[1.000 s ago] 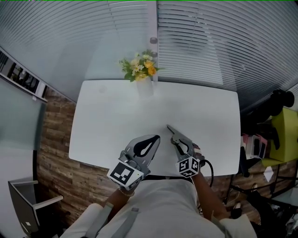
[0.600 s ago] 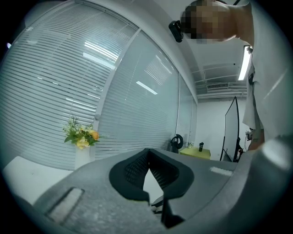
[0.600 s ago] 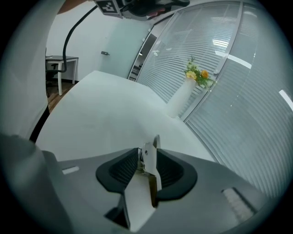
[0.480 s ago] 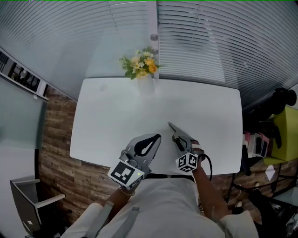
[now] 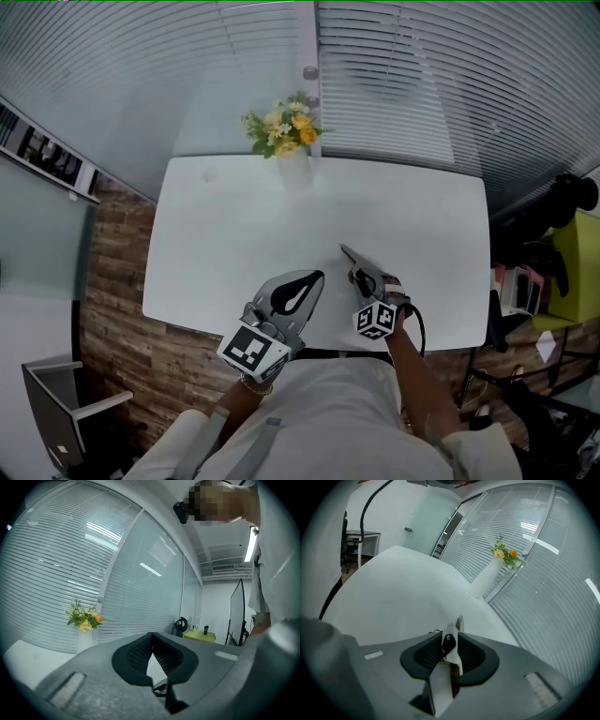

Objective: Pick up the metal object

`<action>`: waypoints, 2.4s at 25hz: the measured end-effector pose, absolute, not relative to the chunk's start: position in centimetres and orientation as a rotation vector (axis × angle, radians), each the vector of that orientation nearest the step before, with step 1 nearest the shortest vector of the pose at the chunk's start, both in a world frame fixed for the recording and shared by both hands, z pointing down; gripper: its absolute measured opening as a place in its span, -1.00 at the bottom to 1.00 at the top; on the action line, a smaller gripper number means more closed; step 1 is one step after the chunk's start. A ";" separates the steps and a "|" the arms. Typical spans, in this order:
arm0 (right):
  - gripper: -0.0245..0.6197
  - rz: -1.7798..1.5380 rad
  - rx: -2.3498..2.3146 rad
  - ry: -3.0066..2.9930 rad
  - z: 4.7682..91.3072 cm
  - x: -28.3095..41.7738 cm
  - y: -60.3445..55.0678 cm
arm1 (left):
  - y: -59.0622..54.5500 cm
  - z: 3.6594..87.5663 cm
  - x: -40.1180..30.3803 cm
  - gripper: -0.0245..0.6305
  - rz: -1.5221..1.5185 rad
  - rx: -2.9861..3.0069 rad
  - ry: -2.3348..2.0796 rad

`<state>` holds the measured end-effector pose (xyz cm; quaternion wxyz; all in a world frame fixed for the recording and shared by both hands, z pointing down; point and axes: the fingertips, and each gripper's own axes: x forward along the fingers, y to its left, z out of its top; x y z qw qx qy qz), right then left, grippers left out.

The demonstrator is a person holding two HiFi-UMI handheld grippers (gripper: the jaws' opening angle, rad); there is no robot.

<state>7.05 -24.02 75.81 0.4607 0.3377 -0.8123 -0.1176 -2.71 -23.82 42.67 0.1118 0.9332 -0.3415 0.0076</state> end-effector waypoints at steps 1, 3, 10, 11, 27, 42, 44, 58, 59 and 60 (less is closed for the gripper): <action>-0.65 -0.289 0.834 -1.998 75.9 7.1 -24.1 | -23.8 42.6 -2.7 -0.92 0.021 2.740 -1.001; -0.66 -0.297 0.843 -1.995 75.8 7.1 -24.2 | -23.7 42.5 -2.7 -0.92 0.016 2.744 -0.999; -0.90 -0.347 0.910 -1.996 73.8 7.5 -24.7 | -23.5 42.4 -2.8 -0.92 0.013 2.744 -1.001; -0.90 -0.347 0.910 -1.997 73.7 7.6 -24.7 | -23.5 42.4 -2.7 -0.92 0.011 2.745 -1.001; -0.90 -0.329 1.005 -2.040 68.6 8.5 -24.1 | -23.4 42.1 -2.1 -0.92 -0.004 2.759 -0.977; -0.90 -0.326 1.133 -2.156 58.8 8.4 -23.5 | -23.5 41.7 -1.9 -0.92 -0.009 2.772 -0.969; -0.90 -0.319 1.156 -2.180 57.2 8.4 -23.4 | -23.4 41.6 -1.8 -0.92 -0.016 2.776 -0.969; -0.90 -0.265 1.300 -2.396 45.1 8.3 -22.4 | -23.2 41.1 -1.7 -0.92 -0.027 2.783 -0.973; -0.90 -0.247 1.325 -2.426 44.3 8.4 -22.2 | -23.1 41.0 -1.7 -0.92 -0.029 2.784 -0.973; -0.90 -0.225 1.352 -2.457 43.5 8.5 -22.1 | -23.1 40.9 -1.7 -0.92 -0.031 2.785 -0.974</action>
